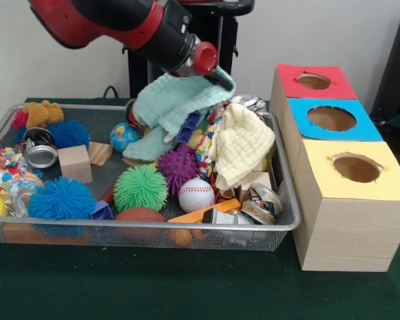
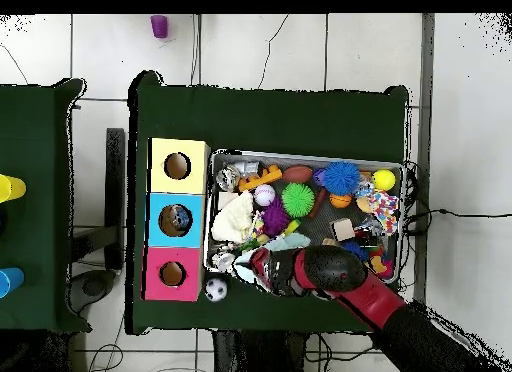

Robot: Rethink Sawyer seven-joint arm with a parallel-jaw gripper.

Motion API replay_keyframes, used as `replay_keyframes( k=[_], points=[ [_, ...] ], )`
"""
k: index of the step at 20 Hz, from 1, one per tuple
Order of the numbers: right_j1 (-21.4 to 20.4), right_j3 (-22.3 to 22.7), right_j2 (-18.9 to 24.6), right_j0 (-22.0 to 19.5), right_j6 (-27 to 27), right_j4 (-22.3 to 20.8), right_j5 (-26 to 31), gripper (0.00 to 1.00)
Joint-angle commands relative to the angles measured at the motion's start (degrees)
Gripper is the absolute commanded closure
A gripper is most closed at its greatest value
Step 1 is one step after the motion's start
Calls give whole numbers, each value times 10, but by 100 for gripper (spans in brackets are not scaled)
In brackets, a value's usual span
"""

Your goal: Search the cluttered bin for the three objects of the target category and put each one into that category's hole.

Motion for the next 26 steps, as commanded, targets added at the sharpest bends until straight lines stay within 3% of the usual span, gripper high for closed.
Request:
replay_keyframes(
  k=[1,11,14,18,20,23,25,26],
  points=[
    [35,34,64,-2,24,44,25,100],
    [99,-63,12,27,-27,1,38,100],
    [113,-118,-3,40,-74,-46,33,100],
    [78,-184,-31,81,-103,-179,-60,100],
    [45,-194,-45,105,-79,-271,-161,100],
    [7,-210,-89,155,6,-359,-264,100],
    [-8,-227,-145,207,73,-392,-317,100],
    [-10,-230,-153,215,80,-395,-322,100]
  ],
)
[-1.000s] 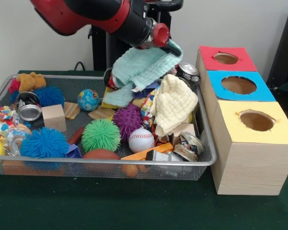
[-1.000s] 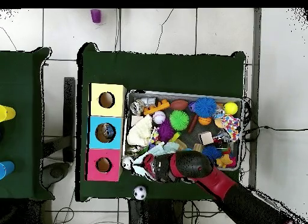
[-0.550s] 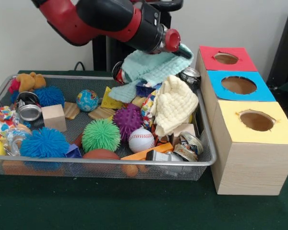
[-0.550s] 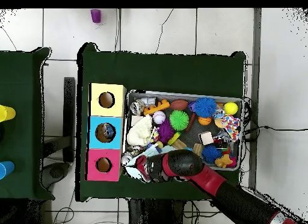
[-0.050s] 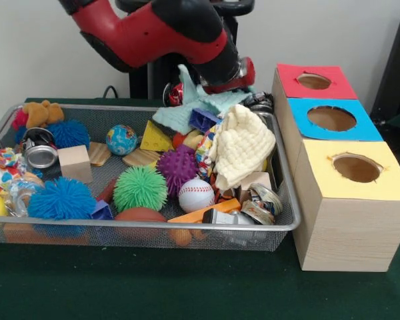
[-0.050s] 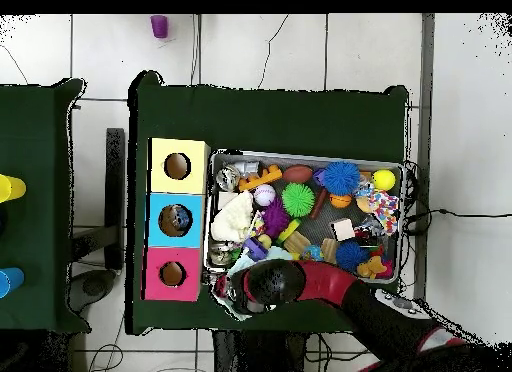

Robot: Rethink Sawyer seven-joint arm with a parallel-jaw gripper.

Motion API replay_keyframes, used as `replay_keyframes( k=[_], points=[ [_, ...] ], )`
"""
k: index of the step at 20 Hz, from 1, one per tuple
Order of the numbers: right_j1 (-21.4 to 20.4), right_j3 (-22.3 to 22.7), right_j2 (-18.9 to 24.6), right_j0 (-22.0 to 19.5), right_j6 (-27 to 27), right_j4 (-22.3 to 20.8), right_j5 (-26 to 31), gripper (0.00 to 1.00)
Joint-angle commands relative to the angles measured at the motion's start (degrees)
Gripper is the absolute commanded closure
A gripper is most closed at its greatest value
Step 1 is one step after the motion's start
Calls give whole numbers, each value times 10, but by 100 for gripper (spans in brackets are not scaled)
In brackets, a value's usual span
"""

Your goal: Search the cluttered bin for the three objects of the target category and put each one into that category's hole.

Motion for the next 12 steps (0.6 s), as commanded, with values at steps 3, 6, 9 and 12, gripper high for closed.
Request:
replay_keyframes(
  k=[3,6,9,12],
  points=[
    [-57,-184,-106,76,71,-103,-216,100],
    [-52,-180,-81,53,39,-81,-174,0],
    [-51,-181,-82,55,32,-69,-162,0],
    [-52,-174,-73,45,34,-56,-156,0]
  ],
)
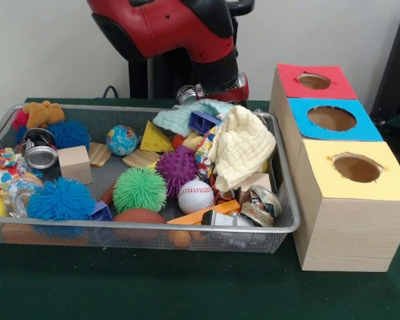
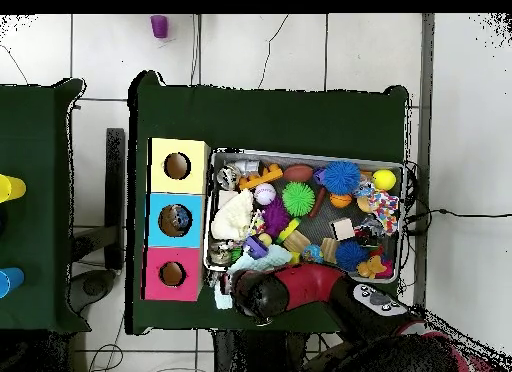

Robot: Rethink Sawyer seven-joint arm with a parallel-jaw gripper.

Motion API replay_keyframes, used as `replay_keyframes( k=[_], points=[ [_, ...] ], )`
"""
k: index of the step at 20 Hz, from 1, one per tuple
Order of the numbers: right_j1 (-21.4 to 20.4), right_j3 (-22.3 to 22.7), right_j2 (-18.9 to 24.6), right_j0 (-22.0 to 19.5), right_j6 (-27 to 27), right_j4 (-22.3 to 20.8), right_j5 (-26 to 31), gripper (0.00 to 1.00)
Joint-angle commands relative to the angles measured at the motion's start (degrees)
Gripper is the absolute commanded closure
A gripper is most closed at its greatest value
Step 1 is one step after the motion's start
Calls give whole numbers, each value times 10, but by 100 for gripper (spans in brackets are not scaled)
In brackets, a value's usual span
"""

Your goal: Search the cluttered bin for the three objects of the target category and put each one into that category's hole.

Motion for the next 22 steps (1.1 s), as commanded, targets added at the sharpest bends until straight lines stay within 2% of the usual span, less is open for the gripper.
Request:
replay_keyframes(
  k=[1,10,22],
  points=[
    [-19,-168,-7,-28,31,3,-51,0],
    [-21,-159,25,-53,1,33,24,0],
    [-20,-151,28,-58,-2,38,39,0]
  ],
)
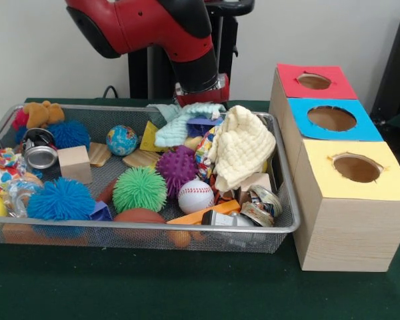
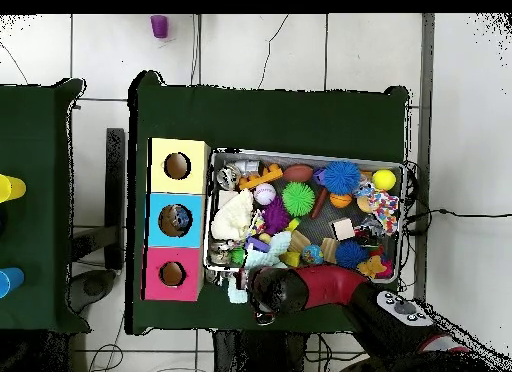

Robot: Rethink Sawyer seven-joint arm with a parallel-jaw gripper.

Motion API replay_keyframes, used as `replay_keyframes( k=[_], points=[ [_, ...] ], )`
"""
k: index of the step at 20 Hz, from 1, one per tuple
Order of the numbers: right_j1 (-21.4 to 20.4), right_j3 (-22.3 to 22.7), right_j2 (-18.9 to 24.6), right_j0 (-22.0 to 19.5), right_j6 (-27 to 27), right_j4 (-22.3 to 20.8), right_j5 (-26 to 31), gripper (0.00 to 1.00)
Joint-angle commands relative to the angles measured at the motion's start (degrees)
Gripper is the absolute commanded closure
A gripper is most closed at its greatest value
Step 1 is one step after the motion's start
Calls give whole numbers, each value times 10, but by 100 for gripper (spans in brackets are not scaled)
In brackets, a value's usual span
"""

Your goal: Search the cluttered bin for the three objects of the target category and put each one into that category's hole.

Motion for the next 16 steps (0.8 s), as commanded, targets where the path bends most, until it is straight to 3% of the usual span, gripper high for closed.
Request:
replay_keyframes(
  k=[1,16],
  points=[
    [-7,-148,30,-15,-5,25,18,0],
    [-5,-157,22,-6,-1,15,22,0]
  ],
)
